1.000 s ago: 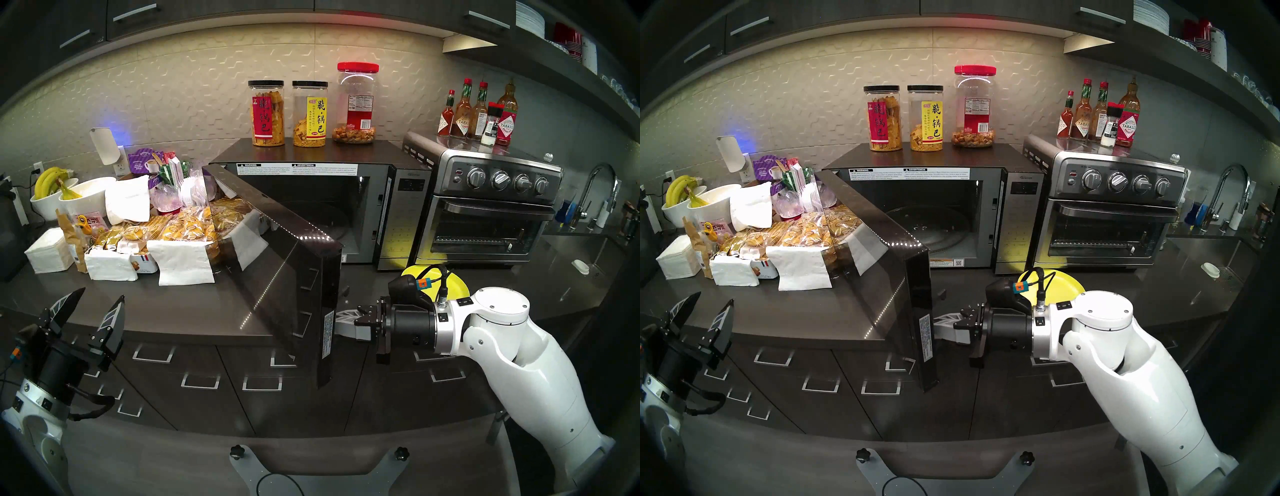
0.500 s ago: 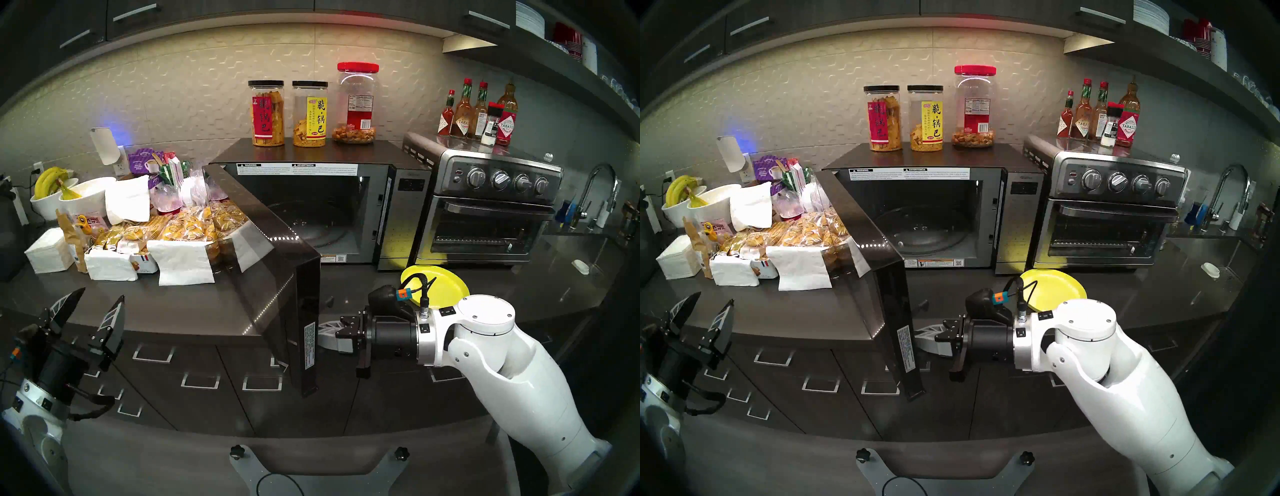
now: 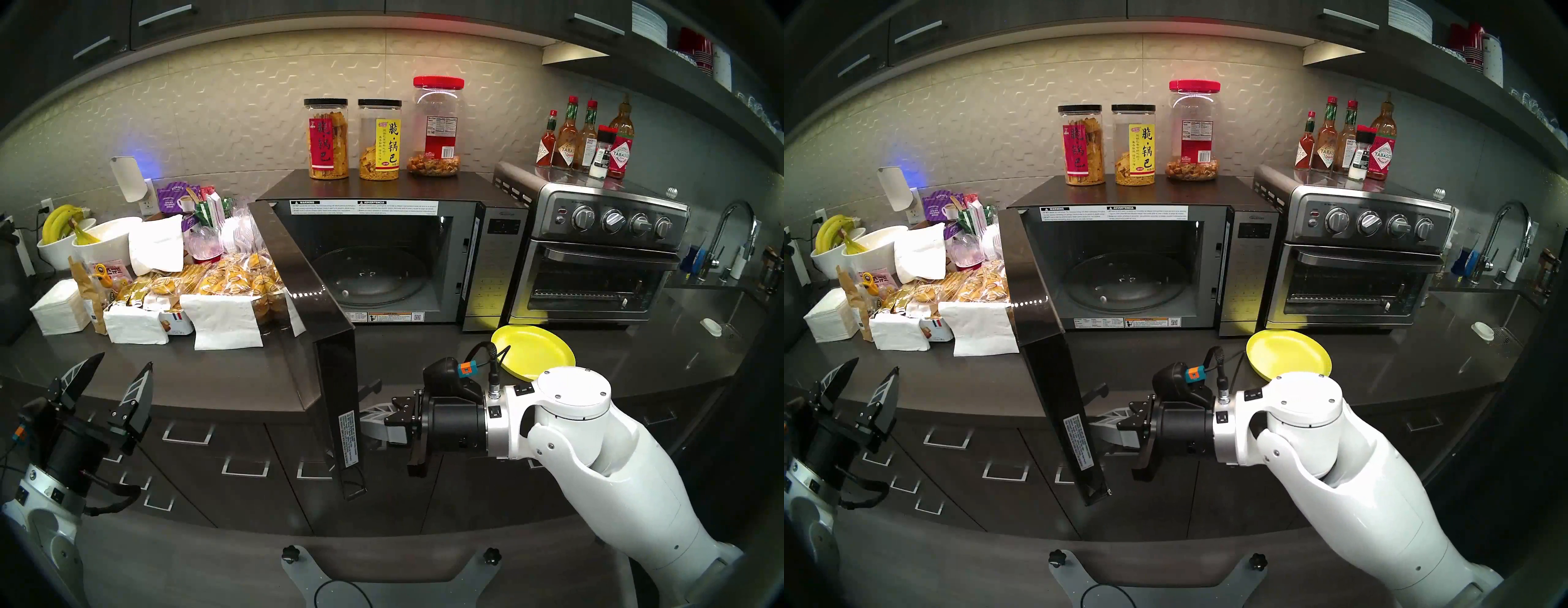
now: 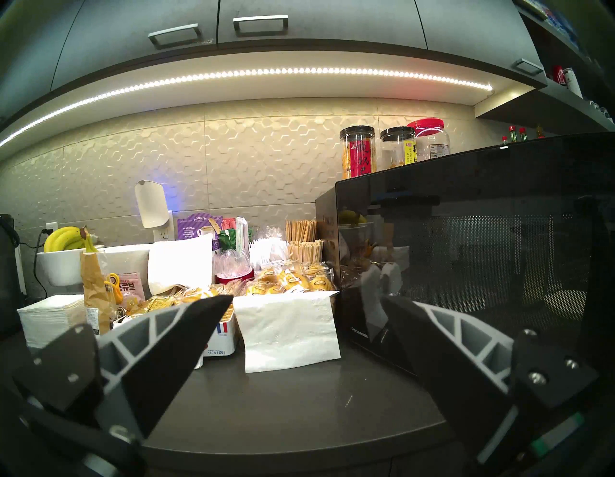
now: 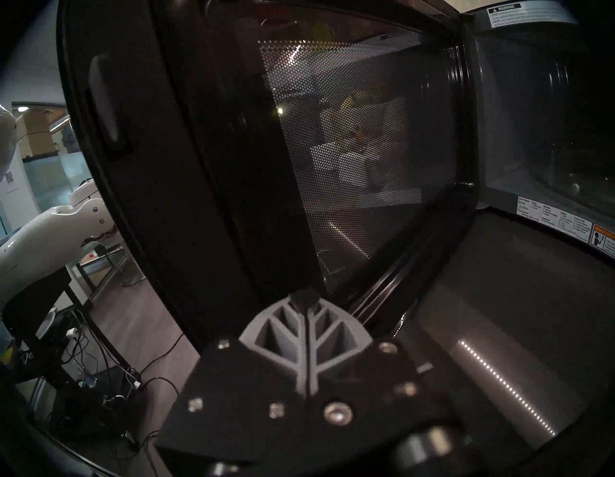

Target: Open the microwave, put the plate inside, and close the door

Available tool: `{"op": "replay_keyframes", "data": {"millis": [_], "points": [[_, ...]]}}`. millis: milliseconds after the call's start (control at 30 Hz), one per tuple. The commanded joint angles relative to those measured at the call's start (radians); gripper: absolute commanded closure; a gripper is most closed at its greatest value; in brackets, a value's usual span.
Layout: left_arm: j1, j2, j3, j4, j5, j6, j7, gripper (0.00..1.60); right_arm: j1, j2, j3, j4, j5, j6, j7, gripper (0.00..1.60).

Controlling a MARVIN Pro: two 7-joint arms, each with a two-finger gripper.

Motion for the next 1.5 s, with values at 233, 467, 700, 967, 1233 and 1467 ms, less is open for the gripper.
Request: {"op": "replay_keyframes", "data": {"millis": [233,467,700,967,1233,1467], "points": [[-0.004,-0.001,-0.005,-0.019,0.001,0.003,-0.001,0.00,0.006,-0.049,-0.051,-0.086,0.006,0.030,-0.030,1.60],[-0.006,-0.003,-0.006,-0.019,0.003,0.005,-0.004,0.00,0.006,-0.065,-0.082,-0.093,0.002,0.050,-0.053,1.60],[-0.008,-0.005,-0.006,-0.019,0.004,0.006,-0.006,0.00,0.006,-0.066,-0.086,-0.094,0.004,0.054,-0.066,1.60],[-0.010,-0.007,-0.007,-0.019,0.005,0.008,-0.008,0.00,0.007,-0.058,-0.074,-0.081,0.006,0.043,-0.076,1.60],[-0.013,-0.010,-0.007,-0.019,0.006,0.010,-0.011,0.00,0.009,-0.052,-0.049,-0.069,0.013,0.035,-0.073,1.60],[-0.014,-0.011,-0.008,-0.019,0.007,0.012,-0.013,0.00,0.005,-0.045,-0.032,-0.059,0.013,0.026,-0.062,1.60]]}}
